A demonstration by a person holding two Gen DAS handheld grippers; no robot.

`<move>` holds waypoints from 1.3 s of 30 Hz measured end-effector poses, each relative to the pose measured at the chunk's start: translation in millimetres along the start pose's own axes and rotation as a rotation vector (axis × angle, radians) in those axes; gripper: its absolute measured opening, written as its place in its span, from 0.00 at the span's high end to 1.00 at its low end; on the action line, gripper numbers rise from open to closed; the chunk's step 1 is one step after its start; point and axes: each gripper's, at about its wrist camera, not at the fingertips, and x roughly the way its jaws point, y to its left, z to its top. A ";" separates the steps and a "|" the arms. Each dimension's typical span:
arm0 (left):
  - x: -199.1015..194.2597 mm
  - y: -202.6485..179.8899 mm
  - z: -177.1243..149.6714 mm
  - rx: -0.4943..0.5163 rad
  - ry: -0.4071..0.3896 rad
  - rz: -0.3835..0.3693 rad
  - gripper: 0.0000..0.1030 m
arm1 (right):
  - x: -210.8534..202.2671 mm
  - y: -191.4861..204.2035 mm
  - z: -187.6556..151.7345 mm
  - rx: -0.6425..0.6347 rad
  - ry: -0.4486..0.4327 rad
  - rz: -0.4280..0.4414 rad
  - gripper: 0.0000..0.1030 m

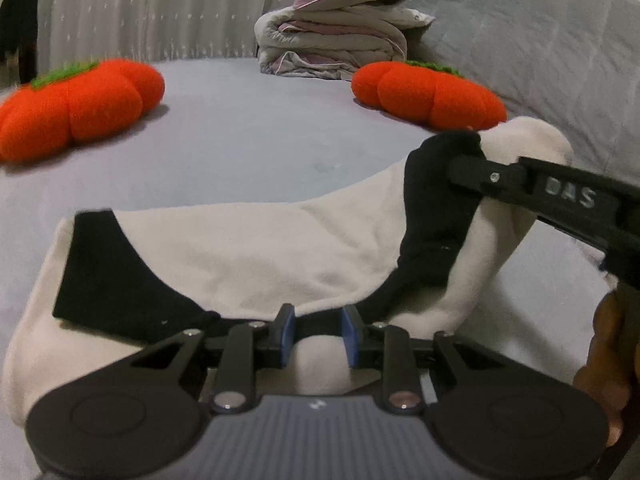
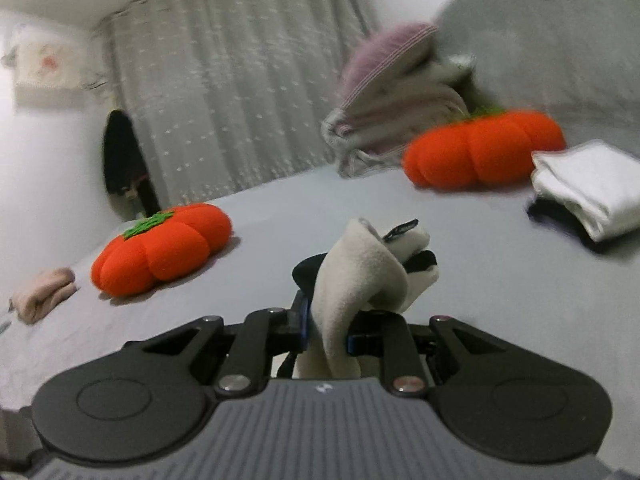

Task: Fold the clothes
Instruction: 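Carry the lifted shirt end over the shirt body with the right gripper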

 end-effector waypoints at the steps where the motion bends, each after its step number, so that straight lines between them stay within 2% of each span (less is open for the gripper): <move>1: 0.1 1.8 0.5 -0.012 0.003 -0.009 0.74 | -0.8 3.8 0.9 -0.021 -0.010 0.017 0.80; 4: -1.0 6.8 6.0 -0.034 0.021 -0.039 0.73 | -0.4 12.9 3.6 -0.066 -0.024 0.067 0.80; 8: -5.0 26.2 19.3 -0.134 0.018 -0.093 0.67 | 3.2 7.2 4.7 -0.064 -0.027 0.069 0.80; 9: -4.7 27.9 22.7 -0.129 0.012 -0.071 0.67 | 3.6 3.6 5.1 -0.054 -0.025 0.068 0.80; 10: -4.4 27.5 25.8 -0.102 0.003 -0.028 0.67 | 3.7 0.1 5.4 -0.046 -0.025 0.068 0.80; 11: -3.8 23.8 29.2 -0.053 -0.010 0.045 0.68 | 4.1 -2.0 5.9 -0.037 -0.026 0.069 0.80; 13: 1.4 7.4 34.6 0.116 -0.033 0.219 0.68 | 4.8 -6.3 6.9 -0.018 -0.027 0.071 0.80; 14: 5.4 -1.0 35.7 0.203 -0.043 0.283 0.68 | 5.1 -7.7 7.3 -0.011 -0.027 0.073 0.80; 15: 10.6 -9.3 36.0 0.285 -0.055 0.333 0.68 | 5.0 -6.7 7.2 -0.008 -0.028 0.077 0.80; 16: 19.2 -15.2 37.1 0.336 -0.050 0.344 0.68 | 4.4 -5.1 6.6 -0.006 -0.028 0.081 0.80; 18: 35.8 -22.8 40.4 0.393 -0.025 0.339 0.68 | 4.9 -4.6 6.7 0.000 -0.027 0.093 0.80; 20: 54.6 -22.3 47.6 0.366 0.013 0.295 0.69 | 4.2 -4.0 7.1 -0.003 -0.028 0.101 0.80; 25: 82.1 -7.0 73.9 0.250 0.055 0.241 0.69 | 4.6 -5.6 7.9 -0.004 -0.019 0.111 0.80; 27: 90.4 -5.7 81.4 0.239 0.075 0.234 0.69 | 5.0 -6.6 6.8 0.000 -0.013 0.114 0.80; 31: 95.5 -8.9 71.9 0.230 0.082 0.237 0.70 | 4.9 -7.0 6.7 0.004 -0.011 0.121 0.80; 36: 91.7 -19.9 64.8 0.303 0.089 0.273 0.73 | 5.5 -6.4 4.6 0.005 -0.005 0.123 0.80; 39: 81.9 -22.0 64.4 0.297 0.084 0.277 0.73 | 7.3 -7.0 3.8 0.000 0.004 0.118 0.80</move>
